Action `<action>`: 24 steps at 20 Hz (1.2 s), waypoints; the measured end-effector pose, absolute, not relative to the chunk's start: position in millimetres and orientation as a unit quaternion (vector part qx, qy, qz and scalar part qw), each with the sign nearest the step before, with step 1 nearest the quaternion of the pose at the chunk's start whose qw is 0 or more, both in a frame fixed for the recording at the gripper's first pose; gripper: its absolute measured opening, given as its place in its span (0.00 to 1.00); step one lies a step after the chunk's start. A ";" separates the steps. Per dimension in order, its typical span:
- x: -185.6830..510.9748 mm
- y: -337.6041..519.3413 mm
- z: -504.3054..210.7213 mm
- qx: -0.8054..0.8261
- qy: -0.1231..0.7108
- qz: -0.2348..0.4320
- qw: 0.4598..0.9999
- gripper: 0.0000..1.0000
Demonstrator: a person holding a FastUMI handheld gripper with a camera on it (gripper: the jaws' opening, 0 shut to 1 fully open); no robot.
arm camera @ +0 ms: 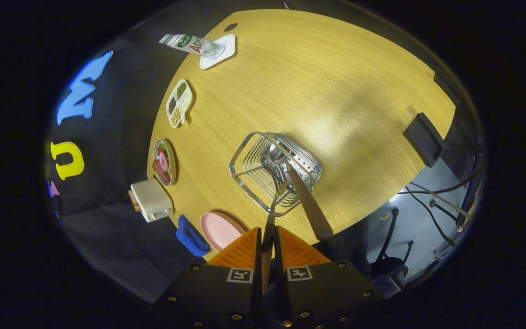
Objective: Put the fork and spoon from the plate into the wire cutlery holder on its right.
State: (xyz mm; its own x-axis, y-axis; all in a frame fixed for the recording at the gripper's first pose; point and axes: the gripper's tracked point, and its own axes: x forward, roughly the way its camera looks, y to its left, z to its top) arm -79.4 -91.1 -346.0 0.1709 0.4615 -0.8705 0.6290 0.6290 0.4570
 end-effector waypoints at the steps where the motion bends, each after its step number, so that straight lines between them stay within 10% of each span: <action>1: -79.6 -92.0 -344.5 0.427 0.639 -0.067 0.637 0.12; 14: -63.1 -99.8 -320.5 0.423 0.595 -0.085 0.678 0.24; 24: -5.6 -131.0 -255.9 0.317 0.452 -0.118 0.825 0.25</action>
State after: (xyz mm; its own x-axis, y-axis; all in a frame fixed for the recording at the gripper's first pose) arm -5.6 -131.0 -255.9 0.5630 0.0915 -0.8214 0.4812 0.7718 0.4157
